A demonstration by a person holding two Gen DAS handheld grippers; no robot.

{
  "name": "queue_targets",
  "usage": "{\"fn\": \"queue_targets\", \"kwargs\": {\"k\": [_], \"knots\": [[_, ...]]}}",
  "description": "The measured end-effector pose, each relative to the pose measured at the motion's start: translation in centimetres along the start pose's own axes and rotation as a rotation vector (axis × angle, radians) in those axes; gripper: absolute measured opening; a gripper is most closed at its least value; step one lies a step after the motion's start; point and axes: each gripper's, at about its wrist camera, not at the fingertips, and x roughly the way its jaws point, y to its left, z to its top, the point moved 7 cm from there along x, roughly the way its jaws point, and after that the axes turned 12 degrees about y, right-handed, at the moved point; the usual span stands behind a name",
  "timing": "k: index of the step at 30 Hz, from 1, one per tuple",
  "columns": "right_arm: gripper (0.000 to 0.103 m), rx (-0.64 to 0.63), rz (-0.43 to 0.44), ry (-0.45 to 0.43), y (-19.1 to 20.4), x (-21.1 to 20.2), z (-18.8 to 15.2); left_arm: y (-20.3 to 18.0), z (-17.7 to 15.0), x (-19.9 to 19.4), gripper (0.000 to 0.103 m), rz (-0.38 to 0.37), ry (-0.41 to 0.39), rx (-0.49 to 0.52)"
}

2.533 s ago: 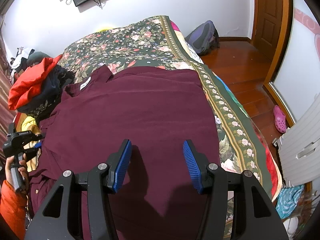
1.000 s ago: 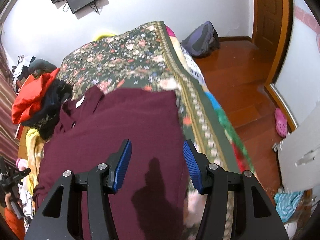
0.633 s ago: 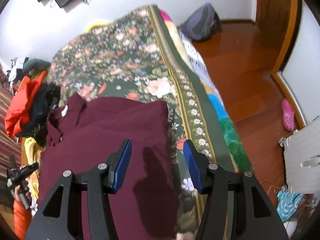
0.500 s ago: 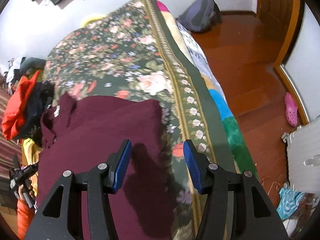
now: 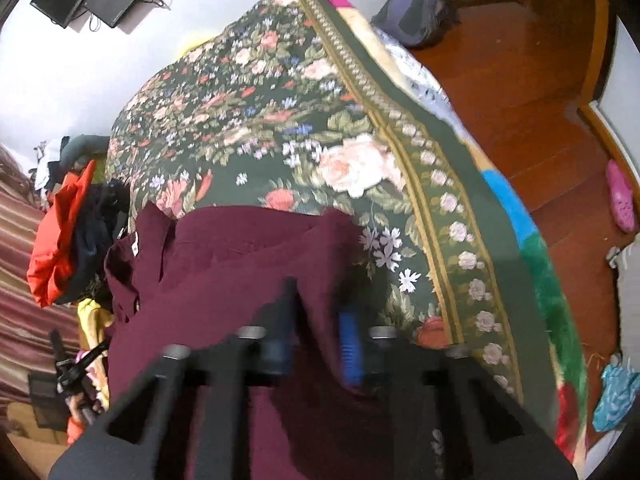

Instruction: Fold large clothes

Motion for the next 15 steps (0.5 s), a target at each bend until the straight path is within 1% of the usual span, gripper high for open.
{"fn": "queue_targets", "kwargs": {"k": [1,3,5,8,11,14,15], "knots": [[0.008,-0.013,0.001,-0.026,0.5,-0.9,0.1,0.1,0.6,-1.3,0.001,0.013,-0.037,0.001],[0.007,-0.038,0.007,-0.066,1.6,-2.7,0.4,0.4,1.7,-4.0,0.001,0.013,-0.101,-0.002],[0.007,-0.083,0.014,-0.12,3.3,-4.9,1.0,0.4,2.8,-5.9,0.001,0.012,-0.145,-0.003],[0.007,-0.157,-0.011,-0.175,5.7,-6.7,1.9,0.0,4.6,-7.7,0.001,0.036,-0.193,0.018],[0.007,-0.188,-0.057,-0.187,7.1,-5.9,3.2,0.0,5.8,-7.5,0.001,0.053,-0.191,0.019],[0.007,-0.178,-0.105,-0.163,6.6,-3.8,4.1,0.1,6.2,-5.8,0.001,0.089,-0.172,0.026],[0.007,-0.162,-0.114,-0.14,6.0,-2.7,4.3,0.3,6.0,-5.0,0.001,0.107,-0.162,0.034]]}}
